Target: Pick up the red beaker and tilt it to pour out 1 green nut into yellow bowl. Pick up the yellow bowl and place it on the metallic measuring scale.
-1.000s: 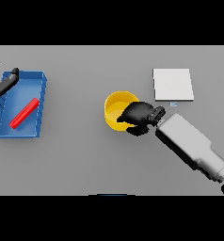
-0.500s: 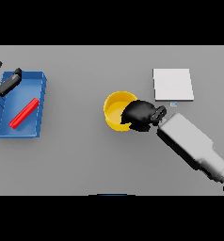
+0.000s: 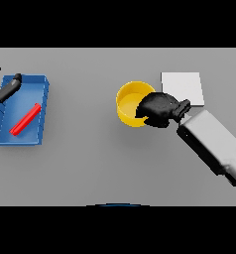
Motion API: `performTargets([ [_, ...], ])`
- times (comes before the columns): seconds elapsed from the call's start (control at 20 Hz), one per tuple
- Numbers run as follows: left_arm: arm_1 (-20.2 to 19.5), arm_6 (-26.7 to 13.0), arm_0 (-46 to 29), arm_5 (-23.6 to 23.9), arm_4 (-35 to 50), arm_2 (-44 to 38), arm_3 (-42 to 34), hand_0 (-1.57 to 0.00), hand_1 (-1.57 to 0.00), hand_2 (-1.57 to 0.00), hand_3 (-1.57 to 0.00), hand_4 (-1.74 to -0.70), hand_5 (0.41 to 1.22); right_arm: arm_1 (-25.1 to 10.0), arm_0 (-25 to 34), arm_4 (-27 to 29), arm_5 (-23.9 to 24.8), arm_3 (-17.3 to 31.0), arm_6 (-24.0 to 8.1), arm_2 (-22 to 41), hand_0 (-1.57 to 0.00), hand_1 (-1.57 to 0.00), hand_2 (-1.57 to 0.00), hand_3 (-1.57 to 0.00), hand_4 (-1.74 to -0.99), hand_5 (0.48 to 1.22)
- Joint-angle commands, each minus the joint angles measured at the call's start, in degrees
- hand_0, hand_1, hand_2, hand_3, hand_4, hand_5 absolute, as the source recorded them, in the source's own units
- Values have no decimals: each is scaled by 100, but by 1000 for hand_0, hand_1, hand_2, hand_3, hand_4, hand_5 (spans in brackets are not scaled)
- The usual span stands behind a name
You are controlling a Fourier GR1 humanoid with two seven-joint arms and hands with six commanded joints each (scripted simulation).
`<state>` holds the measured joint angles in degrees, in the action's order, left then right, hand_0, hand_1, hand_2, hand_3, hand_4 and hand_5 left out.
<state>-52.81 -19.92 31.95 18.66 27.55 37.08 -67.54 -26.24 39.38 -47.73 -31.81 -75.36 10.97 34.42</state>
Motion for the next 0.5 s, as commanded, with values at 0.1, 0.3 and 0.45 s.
performTargets([
  [0.1, -15, -26, 51, -29, -1, 2, -41, 1, 1, 1, 1, -714, 686, -155, -70, -16, 88, -215, -261, -196, -1567, -1567, -1478, -1170, -1740, 1220],
  [0.3, -81, -141, 81, 15, 28, -20, -158, 1, 1, 1, 1, -721, 694, -247, -58, 0, 10, -400, -445, -370, -1563, -1569, -1526, -1157, -1740, 1220],
  [0.45, -117, -170, 36, 32, 44, -31, -192, 1, 1, 1, 1, -727, 710, -466, -66, -53, 232, -276, -349, -512, -1567, -1570, -1527, -1151, -1741, 1221],
])
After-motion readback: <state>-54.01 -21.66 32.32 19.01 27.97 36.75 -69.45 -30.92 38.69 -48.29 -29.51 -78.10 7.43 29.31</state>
